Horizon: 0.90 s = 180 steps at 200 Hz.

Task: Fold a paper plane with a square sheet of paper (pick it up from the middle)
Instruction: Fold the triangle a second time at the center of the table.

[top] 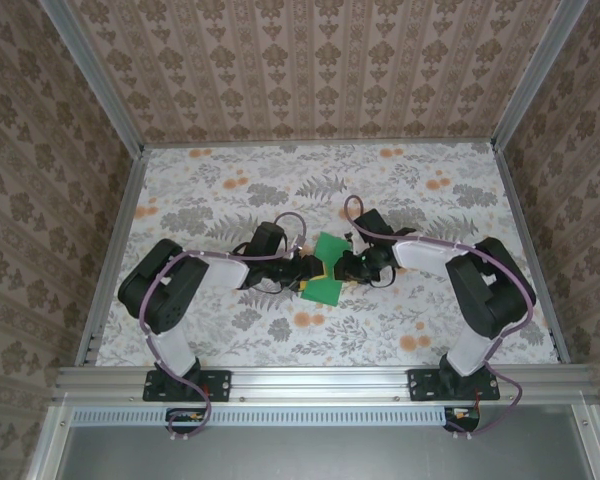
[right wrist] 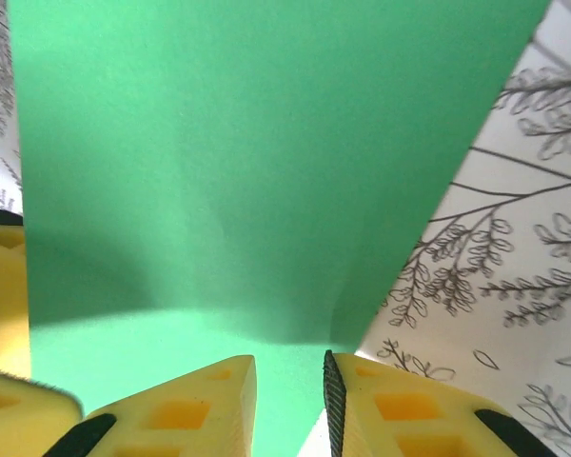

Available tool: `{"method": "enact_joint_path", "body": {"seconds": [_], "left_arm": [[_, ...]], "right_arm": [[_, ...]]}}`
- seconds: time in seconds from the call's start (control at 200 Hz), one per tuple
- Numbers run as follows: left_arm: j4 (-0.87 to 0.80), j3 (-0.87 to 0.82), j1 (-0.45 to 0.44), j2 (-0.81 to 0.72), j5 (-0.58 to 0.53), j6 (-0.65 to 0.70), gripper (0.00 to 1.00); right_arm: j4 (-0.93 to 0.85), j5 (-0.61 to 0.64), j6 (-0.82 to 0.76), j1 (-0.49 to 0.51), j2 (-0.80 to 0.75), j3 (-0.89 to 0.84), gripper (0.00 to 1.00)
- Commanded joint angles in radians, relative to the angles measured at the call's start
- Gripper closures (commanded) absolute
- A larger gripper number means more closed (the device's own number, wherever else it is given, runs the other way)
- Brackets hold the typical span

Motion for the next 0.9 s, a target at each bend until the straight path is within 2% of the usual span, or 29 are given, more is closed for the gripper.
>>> {"method": "enact_joint_path", "body": {"seconds": [0.0,0.365,0.67,0.895], "left_arm": [[0.025,0.024,-0.009,0.012,0.012,-0.013,0.54],[-0.010,-0.019,-0.010,-0.036,0.009,0.000,0.55],[0.003,-0.058,-0.011,-0.109,0.027,0.003,0.60],[0.030,-0.008,-0.034,-0.109,0.051,0.013,0.61]], "right_arm": [[0.014,-0.022,0.015,-0.007,-0.011,-0.009,0.72],[0.067,-0.090,0.025,-0.005,0.053,0.017,0.74],[0.004,-0.033,0.024,-0.006,0.128,0.037,0.78],[-0.032,-0.011,0.021,-0.005,0.151,0.045,0.79]]}}
